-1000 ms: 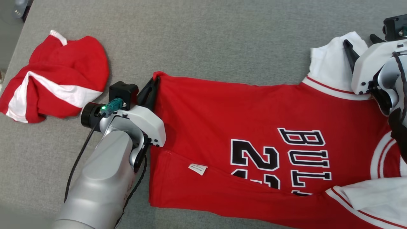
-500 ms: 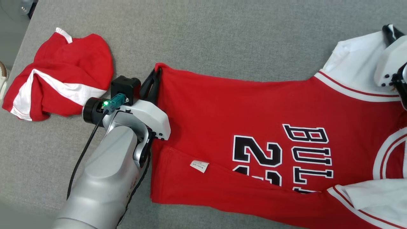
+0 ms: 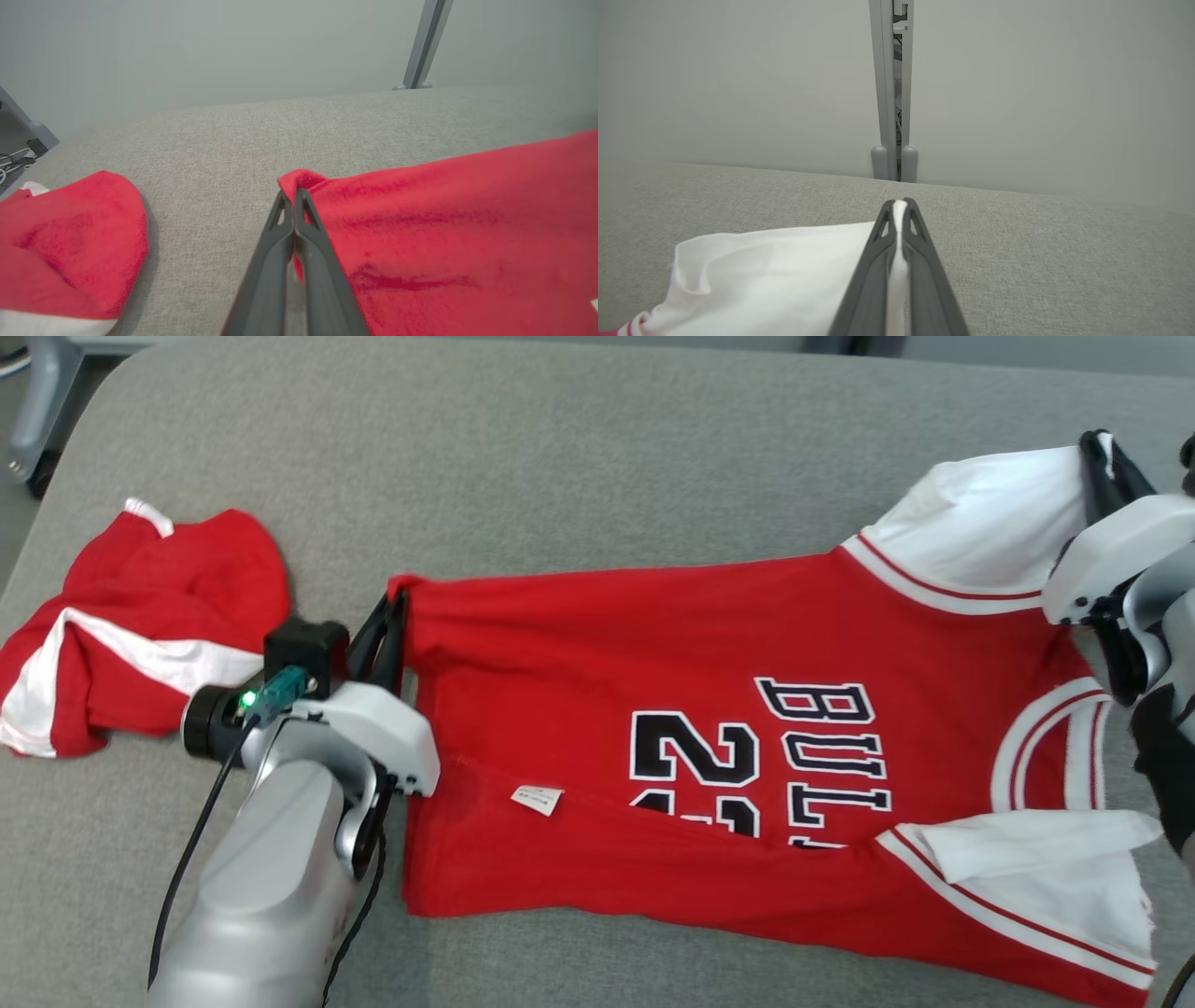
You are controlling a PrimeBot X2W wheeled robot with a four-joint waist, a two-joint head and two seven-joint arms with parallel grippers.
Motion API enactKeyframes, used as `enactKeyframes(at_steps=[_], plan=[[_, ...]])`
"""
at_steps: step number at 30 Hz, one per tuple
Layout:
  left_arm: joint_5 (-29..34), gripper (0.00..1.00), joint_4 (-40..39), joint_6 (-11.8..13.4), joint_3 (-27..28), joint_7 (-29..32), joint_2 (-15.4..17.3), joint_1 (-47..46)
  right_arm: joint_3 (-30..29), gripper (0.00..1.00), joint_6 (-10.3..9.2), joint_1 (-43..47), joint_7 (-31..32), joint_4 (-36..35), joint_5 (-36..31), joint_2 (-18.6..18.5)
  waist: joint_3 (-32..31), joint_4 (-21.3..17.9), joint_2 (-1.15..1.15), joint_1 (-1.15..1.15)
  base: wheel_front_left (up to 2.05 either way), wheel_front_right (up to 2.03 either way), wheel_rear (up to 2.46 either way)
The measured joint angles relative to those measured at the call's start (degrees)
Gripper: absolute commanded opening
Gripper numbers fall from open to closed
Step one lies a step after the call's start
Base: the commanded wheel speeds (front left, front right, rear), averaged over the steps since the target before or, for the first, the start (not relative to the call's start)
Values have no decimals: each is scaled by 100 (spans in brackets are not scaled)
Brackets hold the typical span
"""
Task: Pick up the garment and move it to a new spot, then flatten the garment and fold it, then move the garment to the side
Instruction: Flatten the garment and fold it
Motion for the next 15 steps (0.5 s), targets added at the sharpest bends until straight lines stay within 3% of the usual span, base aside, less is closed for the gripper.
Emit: enactKeyframes(at_steps=[9,15], plan=[[112,0,99,-87,364,0,158,798,-332,0,-1,1914,-24,-1691,409,336,-633,-491,0,0,0,0,0],[131,0,38,-109,650,0,165,1519,-248,0,-1,3076,-24,-2131,694,550,-1102,-749,0,0,0,0,0]])
